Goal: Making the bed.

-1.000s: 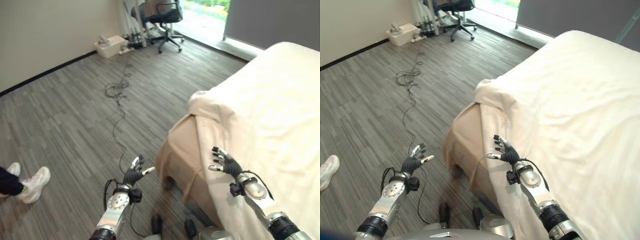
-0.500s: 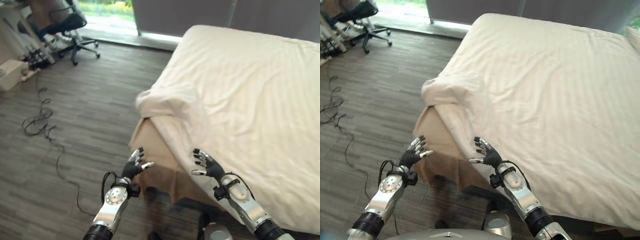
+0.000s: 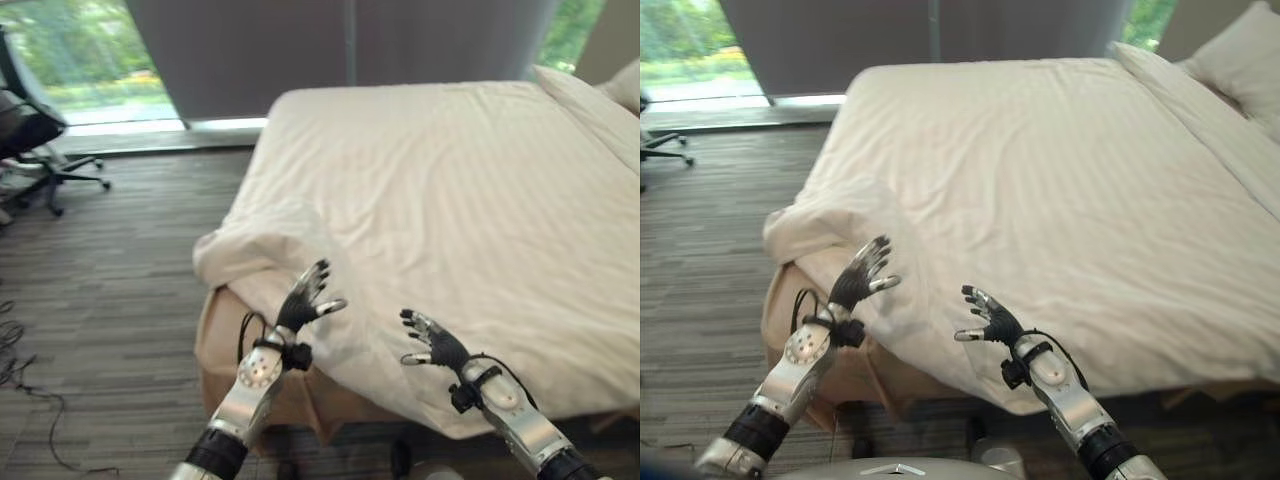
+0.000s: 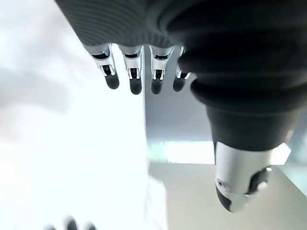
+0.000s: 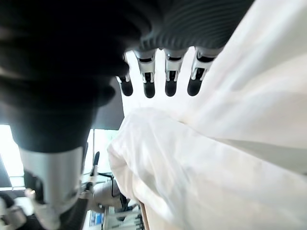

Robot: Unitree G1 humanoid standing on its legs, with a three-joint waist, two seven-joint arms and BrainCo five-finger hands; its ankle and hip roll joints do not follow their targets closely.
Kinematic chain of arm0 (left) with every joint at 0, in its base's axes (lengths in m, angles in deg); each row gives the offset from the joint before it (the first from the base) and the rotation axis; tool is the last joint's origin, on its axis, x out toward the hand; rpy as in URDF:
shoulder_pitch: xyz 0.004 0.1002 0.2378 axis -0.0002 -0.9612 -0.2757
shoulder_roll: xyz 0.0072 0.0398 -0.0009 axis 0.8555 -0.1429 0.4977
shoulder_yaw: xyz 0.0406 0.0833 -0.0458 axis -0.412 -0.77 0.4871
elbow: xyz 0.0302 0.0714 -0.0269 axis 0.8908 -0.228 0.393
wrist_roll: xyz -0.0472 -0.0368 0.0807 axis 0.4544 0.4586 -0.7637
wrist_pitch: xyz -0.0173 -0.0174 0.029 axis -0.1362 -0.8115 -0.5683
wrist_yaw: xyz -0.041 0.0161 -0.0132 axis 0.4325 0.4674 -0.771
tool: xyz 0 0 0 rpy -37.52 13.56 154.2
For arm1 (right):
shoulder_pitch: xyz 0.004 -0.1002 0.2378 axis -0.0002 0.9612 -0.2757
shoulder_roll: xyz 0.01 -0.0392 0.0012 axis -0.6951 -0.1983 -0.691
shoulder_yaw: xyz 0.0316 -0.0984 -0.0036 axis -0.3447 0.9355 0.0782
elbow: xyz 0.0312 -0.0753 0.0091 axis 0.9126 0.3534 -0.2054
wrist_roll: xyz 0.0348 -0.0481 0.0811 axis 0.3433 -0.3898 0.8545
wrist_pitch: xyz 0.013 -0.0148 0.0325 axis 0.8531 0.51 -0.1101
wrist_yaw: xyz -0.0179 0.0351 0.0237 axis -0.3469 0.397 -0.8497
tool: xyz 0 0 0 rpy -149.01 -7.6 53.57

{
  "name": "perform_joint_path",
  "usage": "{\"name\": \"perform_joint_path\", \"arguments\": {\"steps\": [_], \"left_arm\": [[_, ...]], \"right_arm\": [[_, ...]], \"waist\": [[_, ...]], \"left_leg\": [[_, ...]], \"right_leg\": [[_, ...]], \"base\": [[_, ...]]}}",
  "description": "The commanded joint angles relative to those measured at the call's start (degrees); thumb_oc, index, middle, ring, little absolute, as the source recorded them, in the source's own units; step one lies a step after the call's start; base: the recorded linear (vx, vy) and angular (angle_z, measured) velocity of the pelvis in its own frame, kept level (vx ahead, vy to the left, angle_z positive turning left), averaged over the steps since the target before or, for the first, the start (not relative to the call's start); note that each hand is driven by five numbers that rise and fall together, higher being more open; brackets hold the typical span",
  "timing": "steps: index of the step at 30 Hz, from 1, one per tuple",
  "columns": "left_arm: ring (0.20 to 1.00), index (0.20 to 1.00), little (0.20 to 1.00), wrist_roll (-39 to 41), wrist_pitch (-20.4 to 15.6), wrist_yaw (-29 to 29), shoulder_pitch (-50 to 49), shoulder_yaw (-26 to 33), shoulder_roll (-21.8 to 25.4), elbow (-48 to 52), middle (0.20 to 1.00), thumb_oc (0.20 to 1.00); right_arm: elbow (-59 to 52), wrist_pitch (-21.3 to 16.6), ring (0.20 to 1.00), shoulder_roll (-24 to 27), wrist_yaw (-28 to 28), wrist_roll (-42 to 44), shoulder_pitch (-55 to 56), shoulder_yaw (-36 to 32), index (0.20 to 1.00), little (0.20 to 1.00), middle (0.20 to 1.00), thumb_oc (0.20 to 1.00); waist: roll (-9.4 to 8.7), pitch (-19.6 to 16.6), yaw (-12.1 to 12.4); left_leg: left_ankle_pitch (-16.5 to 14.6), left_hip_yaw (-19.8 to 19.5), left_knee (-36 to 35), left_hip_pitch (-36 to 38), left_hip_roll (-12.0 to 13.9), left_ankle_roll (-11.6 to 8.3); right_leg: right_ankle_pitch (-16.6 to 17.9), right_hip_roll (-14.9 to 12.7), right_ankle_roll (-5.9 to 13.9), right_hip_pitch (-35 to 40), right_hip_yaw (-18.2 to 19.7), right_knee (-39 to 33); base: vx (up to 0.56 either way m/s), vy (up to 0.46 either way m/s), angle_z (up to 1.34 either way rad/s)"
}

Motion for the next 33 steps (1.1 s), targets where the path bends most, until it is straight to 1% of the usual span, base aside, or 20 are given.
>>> {"name": "perform_joint_path", "arguments": {"steps": [1,4,5,7,9,11,14,15,16,17,18,20,21,22,23,24,25,26,27,33], "left_arm": [[1.000,1.000,1.000,1.72,-2.79,1.05,-2.54,2.63,4.29,3.70,1.000,1.000],[1.000,1.000,1.000,1.42,-3.12,-0.73,-3.95,6.24,6.13,4.65,1.000,1.000],[1.000,1.000,1.000,0.00,-2.85,-4.62,-3.47,8.54,6.25,1.79,1.000,1.000],[1.000,1.000,1.000,-5.08,-2.40,-6.52,-5.13,13.60,8.92,0.46,1.000,1.000],[1.000,1.000,1.000,-10.91,-1.54,-7.80,-7.48,15.87,10.25,1.08,1.000,1.000],[1.000,1.000,1.000,-13.03,-1.01,-8.52,-7.88,16.61,10.44,0.30,1.000,1.000],[1.000,1.000,1.000,-23.09,-0.70,-11.03,-9.44,20.82,13.68,-0.72,1.000,1.000],[1.000,1.000,1.000,-19.07,-0.92,-10.52,6.09,24.49,35.37,-17.58,1.000,1.000],[1.000,1.000,1.000,-24.95,-0.40,-12.02,4.37,22.09,31.06,-9.63,1.000,1.000],[1.000,1.000,1.000,-25.89,-0.03,-12.09,4.82,21.34,30.25,-7.59,1.000,1.000],[1.000,1.000,1.000,-23.97,4.67,-11.40,11.13,22.81,38.75,-9.97,1.000,1.000],[1.000,1.000,1.000,-26.27,1.20,-11.37,3.80,29.06,40.08,-9.59,1.000,1.000],[1.000,1.000,1.000,-27.55,5.53,-13.14,28.67,13.95,48.46,-19.03,1.000,1.000],[1.000,1.000,1.000,-27.56,5.73,-13.14,29.46,13.17,48.38,-19.09,1.000,1.000],[1.000,1.000,1.000,-32.92,7.66,-14.14,31.73,12.78,52.12,-14.47,1.000,1.000],[1.000,1.000,1.000,-33.01,7.87,-14.11,31.83,12.67,52.08,-14.29,1.000,1.000],[1.000,1.000,1.000,-45.59,10.53,-14.86,32.10,12.72,53.93,-5.52,1.000,1.000],[1.000,1.000,1.000,-45.83,10.79,-14.72,31.36,13.47,53.87,-5.00,1.000,1.000],[1.000,1.000,1.000,-52.74,12.52,-15.24,28.92,16.64,51.90,-0.84,1.000,1.000],[1.000,1.000,1.000,-54.15,16.36,-15.10,27.70,20.59,50.00,-4.06,1.000,1.000]], "right_arm": [[-1.50,-3.19,1.000,-4.50,-0.49,-2.31,-0.30,-0.96,1.000,1.000,1.000,1.000],[0.44,-3.09,1.000,-6.28,-2.21,-5.05,-0.71,-2.48,1.000,1.000,1.000,1.000],[0.97,-2.96,1.000,-6.41,-3.10,-5.95,-1.37,-2.44,1.000,1.000,1.000,1.000],[0.87,-3.33,1.000,-5.78,-4.13,-7.80,-1.01,-3.65,1.000,1.000,1.000,1.000],[0.48,-3.27,1.000,-5.44,-4.12,-7.96,-0.11,-4.81,1.000,1.000,1.000,1.000],[0.18,-3.15,1.000,-5.10,-4.15,-8.70,0.53,-5.18,1.000,1.000,1.000,1.000],[-2.89,-3.57,1.000,-1.55,-4.02,-11.43,2.46,-7.49,1.000,1.000,1.000,1.000],[-4.28,-2.87,1.000,3.82,0.55,-9.35,1.43,-7.30,1.000,1.000,1.000,1.000],[-8.98,-3.51,1.000,3.97,-1.00,-9.65,5.43,-9.95,1.000,1.000,1.000,1.000],[-8.33,-3.35,1.000,4.28,-0.15,-9.56,6.35,-9.57,1.000,1.000,1.000,1.000],[-8.75,-3.02,1.000,5.67,1.96,-9.98,7.51,-9.40,1.000,1.000,1.000,1.000],[-8.25,-2.95,1.000,5.10,1.60,-11.23,9.36,-11.52,1.000,1.000,1.000,1.000],[-12.03,-2.60,1.000,7.88,4.49,-10.46,11.79,-9.45,1.000,1.000,1.000,1.000],[-12.15,-2.54,1.000,7.67,4.53,-10.48,12.05,-9.80,1.000,1.000,1.000,1.000],[-12.28,-3.10,1.000,8.23,3.90,-13.06,13.85,-11.30,1.000,1.000,1.000,1.000],[-12.34,-3.09,1.000,8.12,3.89,-13.14,13.96,-11.40,1.000,1.000,1.000,1.000],[-9.15,-2.35,1.000,7.17,2.44,-18.13,14.13,-12.75,1.000,1.000,1.000,1.000],[-9.03,-2.43,1.000,7.17,2.36,-18.27,14.01,-12.65,1.000,1.000,1.000,1.000],[-6.73,-1.97,1.000,5.72,1.73,-19.53,15.40,-14.06,1.000,1.000,1.000,1.000],[-5.41,-0.60,1.000,5.57,3.00,-17.66,18.45,-16.37,1.000,1.000,1.000,1.000]], "waist": [[-2.88,-0.89,1.51],[-4.77,0.29,3.36],[-4.51,0.61,4.08],[-4.55,0.61,5.13],[-4.91,0.09,6.08],[-4.96,-0.26,6.11],[-4.62,-1.20,6.34],[-3.59,-2.18,5.12],[-3.54,-2.38,4.07],[-3.28,-2.63,3.84],[-2.48,-3.12,2.90],[-2.12,-3.38,3.02],[-0.34,-4.11,-1.71],[-0.49,-4.08,-1.32],[-0.23,-4.06,-1.42],[-0.31,-4.05,-1.34],[-0.54,-4.20,-0.71],[-0.53,-4.32,-0.80],[-0.85,-4.24,-1.07],[-0.41,-3.79,-3.24]], "left_leg": [[-2.84,4.20,0.84,1.55,-3.46,2.14],[-4.09,7.13,0.84,1.73,-5.67,4.91],[-4.04,8.59,0.84,1.56,-5.33,5.06],[-3.90,9.58,0.84,0.90,-5.77,5.29],[-4.09,10.43,0.84,1.03,-6.22,5.29],[-4.09,10.62,0.84,1.05,-6.40,5.23],[-3.99,12.08,0.84,1.34,-6.07,4.73],[-3.49,13.21,0.84,1.98,-5.92,4.25],[-3.79,13.64,0.84,2.31,-6.00,4.08],[-4.11,13.59,0.84,2.65,-6.08,4.03],[-4.08,14.22,0.84,2.94,-6.05,3.88],[-4.39,14.45,0.84,3.17,-6.16,3.75],[-4.60,17.08,0.84,4.34,-6.16,3.45],[-4.62,17.15,0.84,4.39,-6.16,3.44],[-4.79,17.19,0.84,4.36,-6.09,3.47],[-4.79,17.17,0.84,4.38,-6.10,3.47],[-4.98,16.53,0.84,4.19,-5.96,3.38],[-4.68,16.52,0.84,3.89,-6.00,3.42],[-4.72,16.36,0.84,3.89,-5.69,3.31],[-5.03,17.69,0.84,4.32,-5.35,3.14]], "right_leg": [[-8.50,-9.83,6.93,2.38,0.29,2.36],[-5.73,-10.97,8.72,-1.64,1.62,5.53],[-6.16,-10.54,8.33,-2.94,-0.78,7.83],[-8.20,-8.84,7.36,-2.52,-5.26,10.04],[-7.94,-9.88,7.16,-1.30,-9.05,7.83],[-7.38,-10.15,7.13,-0.68,-9.72,6.55],[-6.14,-10.74,7.40,1.26,-10.58,2.83],[-5.61,-10.77,7.58,1.88,-10.30,2.04],[-5.60,-10.86,7.95,2.46,-10.45,1.56],[-5.70,-10.87,8.02,2.80,-10.65,1.13],[-5.63,-11.01,8.26,2.93,-10.62,1.01],[-5.79,-11.26,8.58,2.94,-10.61,1.01],[-5.40,-11.23,9.43,2.43,-8.58,1.01],[-5.40,-11.23,9.43,2.42,-8.51,1.01],[-5.50,-11.17,9.41,2.39,-8.51,1.01],[-5.51,-11.18,9.41,2.42,-8.54,1.01],[-6.13,-11.03,9.39,2.72,-8.91,1.01],[-5.92,-11.07,9.30,2.42,-8.90,1.01],[-6.47,-10.98,9.21,2.65,-8.68,1.01],[-6.78,-10.64,9.30,2.21,-7.37,1.01]], "base": [[0.06,0.304,-0.06],[-0.04,0.299,0.04],[-0.12,0.128,-0.30],[-0.05,0.092,-0.68],[0.03,0.039,-0.38],[0.06,-0.017,-0.19],[0.10,-0.036,0.06],[0.17,-0.024,-0.15],[0.16,-0.009,-0.11],[0.12,-0.040,0.01],[0.08,-0.031,-0.07],[0.08,-0.026,-0.30],[0.10,-0.019,-0.19],[0.09,-0.025,0.01],[0.00,-0.019,-0.13],[0.01,-0.079,-0.70],[0.00,-0.063,-0.79],[0.01,-0.120,-0.49],[0.03,-0.074,0.01],[0.02,-0.039,-0.05]]}}
